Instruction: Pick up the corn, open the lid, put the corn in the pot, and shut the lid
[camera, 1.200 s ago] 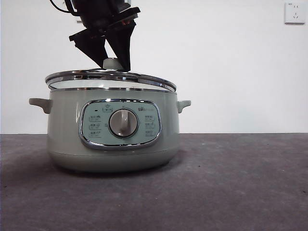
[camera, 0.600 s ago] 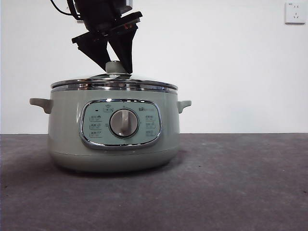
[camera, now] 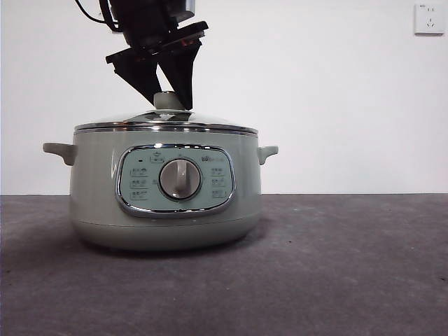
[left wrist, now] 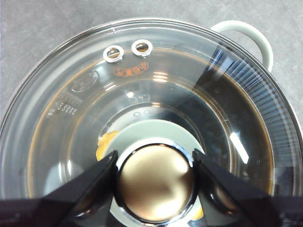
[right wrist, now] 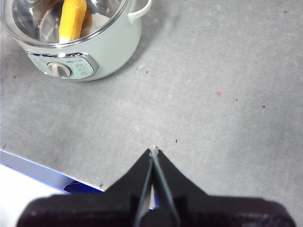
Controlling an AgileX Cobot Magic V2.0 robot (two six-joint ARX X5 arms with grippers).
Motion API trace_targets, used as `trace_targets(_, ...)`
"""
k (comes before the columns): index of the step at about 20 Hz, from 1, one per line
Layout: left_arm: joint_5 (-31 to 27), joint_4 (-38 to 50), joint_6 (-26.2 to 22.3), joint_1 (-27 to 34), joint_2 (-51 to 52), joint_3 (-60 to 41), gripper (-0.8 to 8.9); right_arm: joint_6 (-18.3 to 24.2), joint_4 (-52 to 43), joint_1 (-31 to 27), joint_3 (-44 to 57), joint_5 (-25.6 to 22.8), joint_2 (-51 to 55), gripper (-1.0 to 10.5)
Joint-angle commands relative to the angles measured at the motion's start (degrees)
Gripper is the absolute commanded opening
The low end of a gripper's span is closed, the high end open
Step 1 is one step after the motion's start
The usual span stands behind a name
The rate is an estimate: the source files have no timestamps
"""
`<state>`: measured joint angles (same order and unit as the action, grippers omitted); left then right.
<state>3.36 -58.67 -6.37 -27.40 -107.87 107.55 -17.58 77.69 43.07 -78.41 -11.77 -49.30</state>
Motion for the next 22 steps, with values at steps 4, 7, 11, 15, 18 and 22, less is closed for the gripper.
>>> trace_targets(4, 1.6, -0.3, -0.7, -0.1, 2.1, -0.2, 5.97, -0.7, 1.3, 0.1, 0.5, -0.2, 0.1, -0.2)
trace_targets(7, 1.5, -0.1, -0.7, -0.1, 7.3, -0.2, 5.97, -0.7, 1.3, 0.1, 0.5, -0.2, 0.0, -0.2)
trace_targets(11, 1.6, -6.1, 1.6, -0.1, 16.7, -0.2, 5.84, -0.7, 1.3, 0.1, 0.5, -3.0, 0.0, -0.2)
trace_targets(15, 1.5, -16.5, 1.0, -0.1, 25.9, -0.2, -0.06, -0.6, 1.3, 0.1, 0.5, -4.9, 0.0, -0.2)
trace_targets(18, 1.6, -16.9, 3.4, -0.1, 31.9, -0.2, -0.01, -0.6, 1.3, 0.1, 0.5, -6.3, 0.0, -0.2)
trace_targets(22, 1.5, -16.9, 3.3, -0.1, 36.2, -0.2, -0.01, -0.6, 1.3, 0.1, 0.5, -6.3, -0.1, -0.2)
